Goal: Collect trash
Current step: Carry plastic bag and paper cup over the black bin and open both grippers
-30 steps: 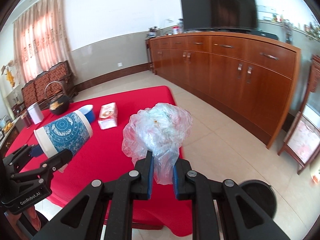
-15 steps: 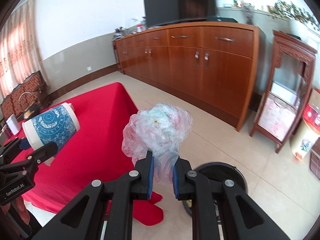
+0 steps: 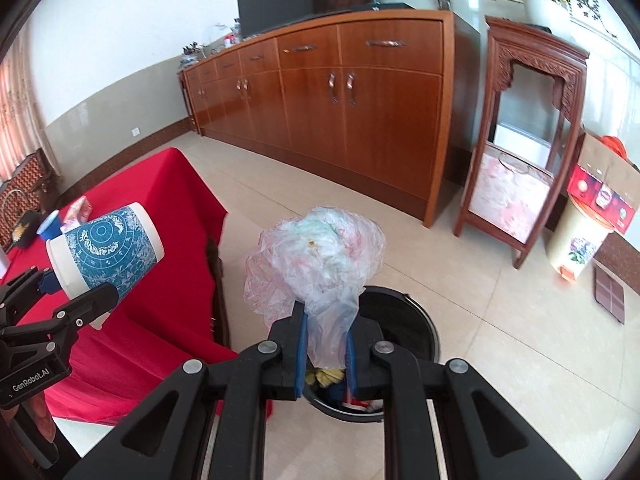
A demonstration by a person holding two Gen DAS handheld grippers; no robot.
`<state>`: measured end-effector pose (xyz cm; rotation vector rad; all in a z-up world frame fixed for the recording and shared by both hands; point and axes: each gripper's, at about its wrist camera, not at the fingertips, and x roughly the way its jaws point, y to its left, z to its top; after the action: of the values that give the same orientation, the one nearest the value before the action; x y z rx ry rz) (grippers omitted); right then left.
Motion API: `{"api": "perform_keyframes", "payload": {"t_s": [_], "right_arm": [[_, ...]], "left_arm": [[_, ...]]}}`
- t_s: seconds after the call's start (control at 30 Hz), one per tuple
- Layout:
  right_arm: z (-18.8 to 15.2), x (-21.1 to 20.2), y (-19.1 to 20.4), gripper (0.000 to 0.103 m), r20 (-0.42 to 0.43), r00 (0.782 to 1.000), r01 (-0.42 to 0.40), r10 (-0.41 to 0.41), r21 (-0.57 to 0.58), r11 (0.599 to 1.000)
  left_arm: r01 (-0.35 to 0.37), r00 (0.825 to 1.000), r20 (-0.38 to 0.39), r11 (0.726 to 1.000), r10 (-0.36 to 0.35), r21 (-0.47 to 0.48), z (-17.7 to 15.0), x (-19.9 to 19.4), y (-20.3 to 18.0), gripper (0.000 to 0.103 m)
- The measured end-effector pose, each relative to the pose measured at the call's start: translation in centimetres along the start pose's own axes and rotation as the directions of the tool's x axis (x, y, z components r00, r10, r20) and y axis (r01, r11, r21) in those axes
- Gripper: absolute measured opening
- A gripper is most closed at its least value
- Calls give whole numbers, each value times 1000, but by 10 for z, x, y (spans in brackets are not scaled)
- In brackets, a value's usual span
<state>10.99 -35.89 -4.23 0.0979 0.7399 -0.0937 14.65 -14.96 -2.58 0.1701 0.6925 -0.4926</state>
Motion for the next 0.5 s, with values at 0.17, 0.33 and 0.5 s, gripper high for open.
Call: {"api": "perform_keyframes", "payload": {"t_s": [0.17, 0.33, 0.5], "right_arm": [[-9, 12, -24, 16, -33, 999, 18, -18, 3, 1000], [-18, 24, -44, 16, -63, 998, 31, -30, 6, 1000], [-26, 41, -56, 16, -98, 995, 31, -30, 11, 999]], "left_arm": [[24, 999, -42, 999, -23, 22, -4, 21, -17, 62], [44, 996, -77, 998, -41, 40, -8, 37, -32, 62], [66, 992, -111, 996, -60, 52, -10, 54, -43, 62]]}}
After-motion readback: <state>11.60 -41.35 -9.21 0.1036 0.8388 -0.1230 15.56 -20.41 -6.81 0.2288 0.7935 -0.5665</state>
